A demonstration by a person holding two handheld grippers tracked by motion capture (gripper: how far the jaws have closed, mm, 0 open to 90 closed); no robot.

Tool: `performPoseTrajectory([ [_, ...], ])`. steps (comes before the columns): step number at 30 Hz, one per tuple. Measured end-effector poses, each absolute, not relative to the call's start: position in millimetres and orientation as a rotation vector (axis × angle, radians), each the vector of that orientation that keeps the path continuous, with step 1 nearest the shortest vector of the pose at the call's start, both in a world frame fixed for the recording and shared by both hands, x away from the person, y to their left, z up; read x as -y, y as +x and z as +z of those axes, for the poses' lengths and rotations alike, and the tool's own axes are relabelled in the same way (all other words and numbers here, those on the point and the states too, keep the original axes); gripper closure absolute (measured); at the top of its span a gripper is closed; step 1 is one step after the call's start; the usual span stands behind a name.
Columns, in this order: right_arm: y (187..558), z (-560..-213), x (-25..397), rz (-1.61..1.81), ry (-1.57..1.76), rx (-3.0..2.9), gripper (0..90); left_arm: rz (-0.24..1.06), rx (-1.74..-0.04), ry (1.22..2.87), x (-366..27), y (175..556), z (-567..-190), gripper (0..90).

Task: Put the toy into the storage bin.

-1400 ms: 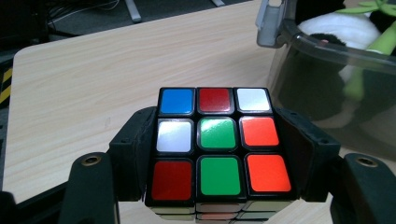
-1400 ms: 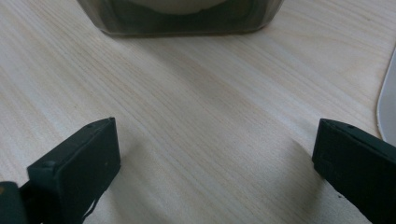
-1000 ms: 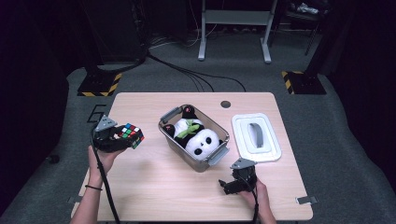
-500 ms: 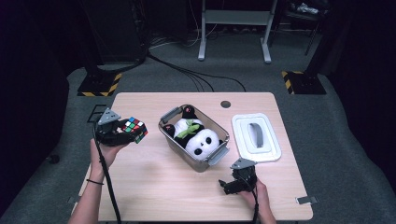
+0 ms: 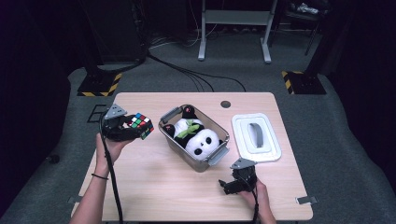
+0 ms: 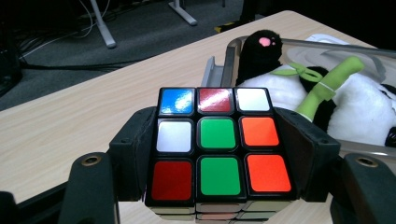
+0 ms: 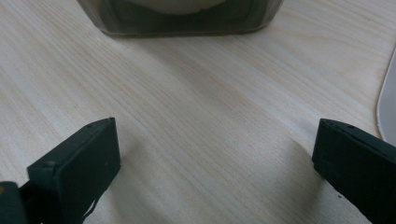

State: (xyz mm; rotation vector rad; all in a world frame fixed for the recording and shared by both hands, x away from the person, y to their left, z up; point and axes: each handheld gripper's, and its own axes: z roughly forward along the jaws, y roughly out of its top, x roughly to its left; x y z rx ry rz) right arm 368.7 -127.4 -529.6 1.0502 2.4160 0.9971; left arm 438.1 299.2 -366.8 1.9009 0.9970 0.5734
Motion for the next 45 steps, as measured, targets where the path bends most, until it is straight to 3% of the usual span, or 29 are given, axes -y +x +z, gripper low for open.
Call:
performPoseTrajectory([
  [21, 369, -530, 127, 0.998, 1.05, -2.414, 0.1, 0.533, -0.932, 1.899, -269, 459, -351, 34.5],
  [45, 369, -530, 127, 0.997, 1.052, -2.415, 0.1, 0.424, -0.898, 1.923, -217, 499, -369, 34.4],
])
